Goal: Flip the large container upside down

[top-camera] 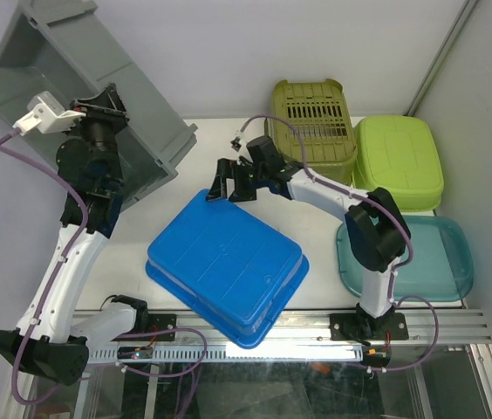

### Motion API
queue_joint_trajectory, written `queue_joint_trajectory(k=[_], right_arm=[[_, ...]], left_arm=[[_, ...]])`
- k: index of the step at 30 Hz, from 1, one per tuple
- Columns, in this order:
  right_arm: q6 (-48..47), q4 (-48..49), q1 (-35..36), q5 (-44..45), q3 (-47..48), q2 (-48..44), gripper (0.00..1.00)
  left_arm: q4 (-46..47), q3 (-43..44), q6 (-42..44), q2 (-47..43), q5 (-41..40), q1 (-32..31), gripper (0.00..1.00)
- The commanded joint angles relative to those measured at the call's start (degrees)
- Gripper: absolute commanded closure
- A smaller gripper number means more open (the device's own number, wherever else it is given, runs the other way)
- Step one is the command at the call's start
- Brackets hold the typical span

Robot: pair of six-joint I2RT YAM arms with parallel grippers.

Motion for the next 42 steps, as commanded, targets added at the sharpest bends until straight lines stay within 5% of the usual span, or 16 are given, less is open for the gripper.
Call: queue_joint_trajectory(k=[1,5,15,24,34,38,42], right_arm=[[0.21,8.16,5.98,-16.51,5.24,2.33,0.01],[-2.81,6.22,7.5,-13.62,4.67,-0.06,0.01],[-4.01,-5.62,7.09,28.27,-18.77,-37.34,0.01],[18.19,-25.24,9.46,30.52,-40.48,-64.03,0.01],[32.54,-27.06,20.53,39.54,-50.11,-60.66,0.01],[35.1,-24.79,21.42,41.64,-52.85,-59.1,0.09],[34.91,-26.82,21.89,43.48,-51.85,-67.4,0.09]], left_arm=[[16.46,5.64,6.41,-4.82,-1.65,-0.09,1.0],[16.64,4.56,7.25,-5.7,-2.03,-0.14,1.0],[15.26,3.13,5.61,-5.73,3.44,-0.09,1.0],[14.43,4.15,1.52,-3.73,8.13,-0.14,1.0],[15.01,4.28,1.09,-3.16,7.46,-0.11,1.0],[14.62,4.19,1.15,-3.54,7.35,-0.17,1.0],[13.74,4.95,2.05,-3.48,7.7,-0.11,1.0]])
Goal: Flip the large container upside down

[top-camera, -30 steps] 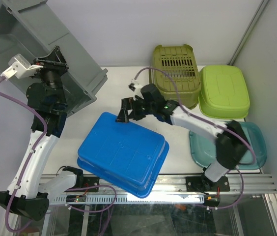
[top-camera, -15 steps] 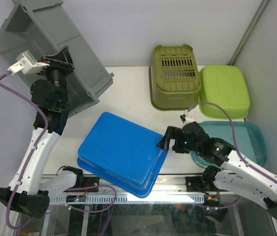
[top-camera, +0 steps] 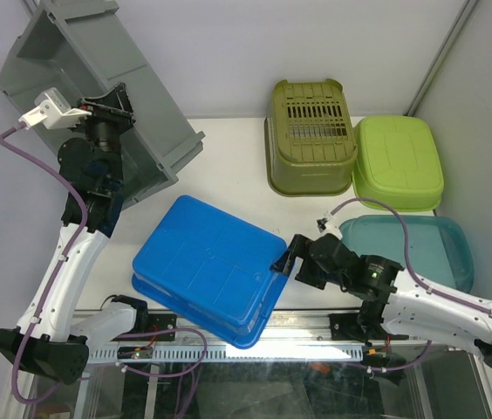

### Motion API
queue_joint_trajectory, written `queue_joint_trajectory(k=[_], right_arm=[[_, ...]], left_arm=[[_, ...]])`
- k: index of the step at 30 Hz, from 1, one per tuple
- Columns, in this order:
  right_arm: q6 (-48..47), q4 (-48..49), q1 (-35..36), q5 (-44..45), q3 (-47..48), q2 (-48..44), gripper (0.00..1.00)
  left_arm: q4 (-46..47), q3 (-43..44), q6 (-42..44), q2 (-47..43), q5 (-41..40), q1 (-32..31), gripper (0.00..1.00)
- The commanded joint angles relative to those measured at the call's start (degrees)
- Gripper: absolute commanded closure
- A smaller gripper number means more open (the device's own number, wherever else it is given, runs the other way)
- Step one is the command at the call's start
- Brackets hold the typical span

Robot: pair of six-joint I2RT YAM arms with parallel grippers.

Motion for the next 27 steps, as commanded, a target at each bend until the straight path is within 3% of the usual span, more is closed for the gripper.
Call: queue_joint_trajectory(k=[1,4,7,10,16,20,27], right_arm=[[0.19,-9.04,0.4,8.0,-1.21,-8.31,0.1],[-0.38,-12.97,0.37,9.52,-0.2,-16.09,0.11],[0.5,-17.69,0.42,8.5,-0.71,-17.2,0.13],[1.54,-18.1,0.49,4.6,-1.73,-11.92,0.13],[2.27,-7.79,1.66,1.08,-2.95,0.49,0.18],[2.93,-2.26,3.55,2.05,-2.89,6.13,0.3],[4.44,2.53,7.91,5.96,-0.59,16.0,0.41]], left_arm=[[13.3,4.54,2.34,-3.17,2.96,-0.05,1.0],[13.3,4.48,1.97,-3.09,3.18,-0.06,1.0],[13.43,4.0,1.44,-3.21,2.97,-0.05,1.0],[13.77,3.49,1.19,-3.3,2.69,-0.08,1.0],[13.82,3.57,0.93,-3.52,2.56,-0.05,1.0],[13.49,3.93,1.27,-3.57,2.76,-0.05,1.0],[13.45,4.3,1.17,-3.0,3.11,-0.05,1.0]])
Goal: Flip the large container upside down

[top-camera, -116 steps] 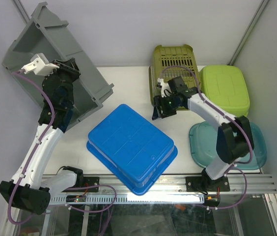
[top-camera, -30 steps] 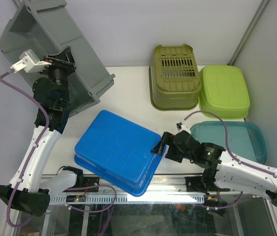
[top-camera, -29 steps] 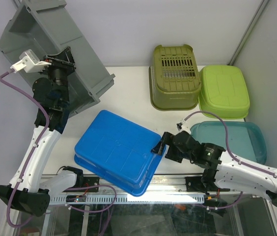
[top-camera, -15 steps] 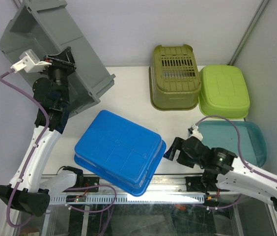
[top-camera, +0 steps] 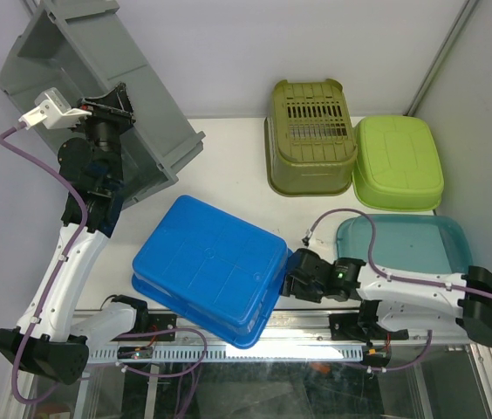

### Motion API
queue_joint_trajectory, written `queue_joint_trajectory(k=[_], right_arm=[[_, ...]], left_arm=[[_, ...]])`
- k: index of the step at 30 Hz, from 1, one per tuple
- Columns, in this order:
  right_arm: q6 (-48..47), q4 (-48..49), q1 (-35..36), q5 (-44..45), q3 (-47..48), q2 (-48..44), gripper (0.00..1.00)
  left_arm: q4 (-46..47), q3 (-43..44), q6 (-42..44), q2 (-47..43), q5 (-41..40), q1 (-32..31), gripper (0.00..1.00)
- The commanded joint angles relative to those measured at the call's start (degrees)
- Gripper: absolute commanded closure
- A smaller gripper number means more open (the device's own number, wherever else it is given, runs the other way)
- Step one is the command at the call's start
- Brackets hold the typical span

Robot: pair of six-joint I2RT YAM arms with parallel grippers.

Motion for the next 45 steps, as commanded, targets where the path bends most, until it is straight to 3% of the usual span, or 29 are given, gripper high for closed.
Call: queue_joint_trajectory(k=[1,8,15,19,32,39,45], right_arm=[[2.5,5.06,3.07,5.07,3.52,4.79,0.43],[2.09,-1.29,5.79,13.04,6.58,11.42,0.57],[-0.02,-13.05,5.32,21.89,6.5,9.84,0.6],[1.79,-16.5,4.48,23.6,5.35,6.32,0.76],[4.72,-5.07,3.34,20.31,2.08,6.27,0.79],[5.32,2.45,3.4,15.51,-0.38,-1.06,0.69],[6.21,3.94,3.51,12.01,-0.56,4.35,0.68]], left_arm=[[13.53,4.27,1.29,-2.98,3.07,-0.07,1.0],[13.5,4.54,1.32,-2.97,3.24,-0.05,1.0],[13.33,4.39,1.84,-3.19,3.01,-0.07,1.0],[13.43,4.15,1.24,-2.91,3.08,-0.09,1.0],[12.88,4.91,0.1,-2.05,4.29,-0.05,1.0],[12.53,5.34,0.47,-2.01,4.19,-0.12,1.0],[12.3,5.24,0.09,-1.92,4.65,-0.05,1.0]])
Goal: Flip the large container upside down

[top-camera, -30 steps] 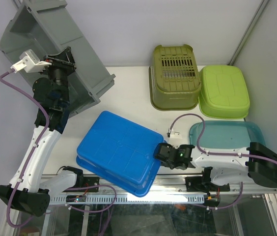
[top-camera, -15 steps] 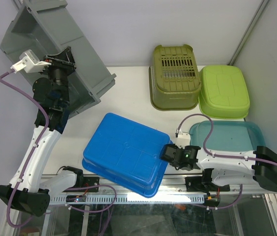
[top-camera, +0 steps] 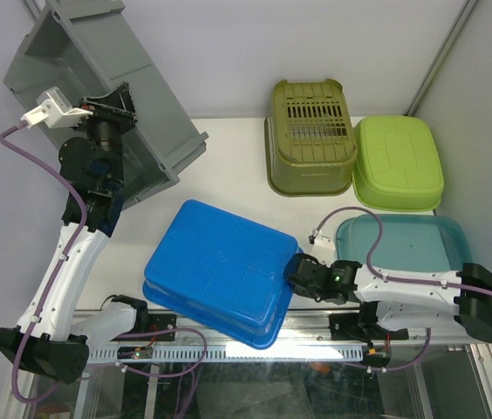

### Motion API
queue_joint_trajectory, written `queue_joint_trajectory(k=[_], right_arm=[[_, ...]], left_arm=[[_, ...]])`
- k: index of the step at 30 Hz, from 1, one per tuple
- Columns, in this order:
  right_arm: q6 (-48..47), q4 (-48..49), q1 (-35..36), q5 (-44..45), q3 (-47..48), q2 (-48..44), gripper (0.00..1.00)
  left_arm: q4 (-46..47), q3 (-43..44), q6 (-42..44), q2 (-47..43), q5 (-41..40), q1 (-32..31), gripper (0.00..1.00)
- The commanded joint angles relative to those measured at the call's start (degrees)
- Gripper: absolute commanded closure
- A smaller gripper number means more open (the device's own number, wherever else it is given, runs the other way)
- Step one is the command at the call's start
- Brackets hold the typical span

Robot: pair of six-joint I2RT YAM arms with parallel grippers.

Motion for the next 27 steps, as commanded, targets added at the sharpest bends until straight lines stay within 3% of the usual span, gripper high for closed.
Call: queue_joint_trajectory(k=[1,4,9,15,19,23,27], right_arm=[[1.71,5.63,0.24,-2.28,-0.28,3.58,0.68],[0.11,6.04,0.42,-2.06,0.77,7.3,0.7],[-2.21,0.03,0.61,1.58,4.18,15.85,0.87],[-6.42,-1.11,0.05,3.18,5.96,20.22,0.87],[-5.21,-7.83,-1.76,3.33,9.52,21.14,1.0],[-3.96,-19.4,-2.0,8.23,14.81,21.96,1.0],[-4.59,-21.84,-5.13,9.97,13.47,21.09,1.0]], left_arm=[[12.34,5.31,1.38,-2.06,3.3,-0.04,1.0],[12.18,5.58,1.47,-1.91,3.38,-0.06,1.0],[11.9,5.82,1.8,-2.05,3.39,-0.05,1.0],[11.36,6.4,2.16,-1.81,3.51,-0.05,1.0],[10.91,7.14,2.79,-1.66,3.65,-0.05,1.0],[10.83,7.77,3.05,-1.37,3.56,-0.12,1.0],[10.84,7.89,2.66,-0.92,3.57,-0.07,1.0]])
